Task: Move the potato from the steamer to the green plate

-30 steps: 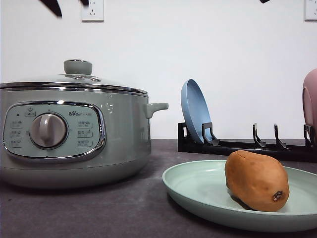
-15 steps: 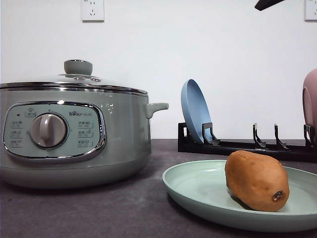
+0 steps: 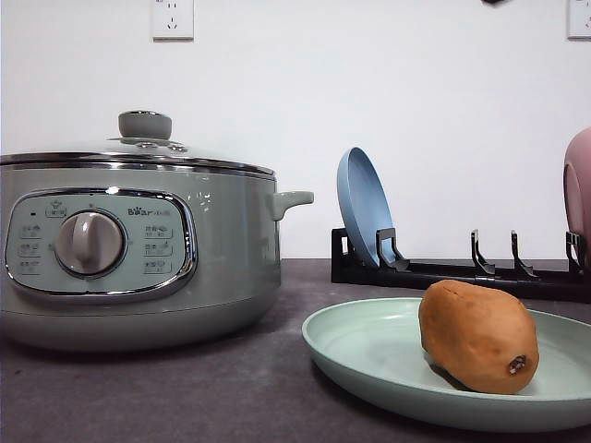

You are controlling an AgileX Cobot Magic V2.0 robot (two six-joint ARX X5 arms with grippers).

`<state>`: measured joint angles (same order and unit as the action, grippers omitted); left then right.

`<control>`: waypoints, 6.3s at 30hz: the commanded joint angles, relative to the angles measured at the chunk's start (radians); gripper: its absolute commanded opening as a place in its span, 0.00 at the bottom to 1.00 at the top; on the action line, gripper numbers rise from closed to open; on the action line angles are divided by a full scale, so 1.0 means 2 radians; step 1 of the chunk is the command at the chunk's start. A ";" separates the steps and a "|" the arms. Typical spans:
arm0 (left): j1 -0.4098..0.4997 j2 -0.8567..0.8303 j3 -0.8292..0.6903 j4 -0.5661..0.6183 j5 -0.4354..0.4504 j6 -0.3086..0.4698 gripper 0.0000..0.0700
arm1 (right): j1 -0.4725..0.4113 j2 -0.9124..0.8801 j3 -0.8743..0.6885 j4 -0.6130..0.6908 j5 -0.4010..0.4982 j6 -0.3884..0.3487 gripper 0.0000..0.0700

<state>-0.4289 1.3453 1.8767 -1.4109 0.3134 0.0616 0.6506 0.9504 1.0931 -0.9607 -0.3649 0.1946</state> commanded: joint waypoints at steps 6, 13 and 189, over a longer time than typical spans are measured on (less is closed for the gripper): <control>-0.003 0.005 0.014 -0.002 0.001 -0.001 0.00 | 0.003 0.003 0.010 0.006 -0.001 -0.013 0.00; -0.003 0.005 0.014 -0.002 0.001 -0.001 0.00 | 0.003 0.003 0.010 0.018 -0.001 -0.013 0.00; 0.256 -0.671 -0.932 0.612 -0.156 0.019 0.00 | -0.340 -0.474 -0.541 0.399 0.041 -0.123 0.00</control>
<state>0.0803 0.0044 0.0322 -0.1829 0.0021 0.1059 -0.0273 0.0051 0.0162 -0.1546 -0.2842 -0.0631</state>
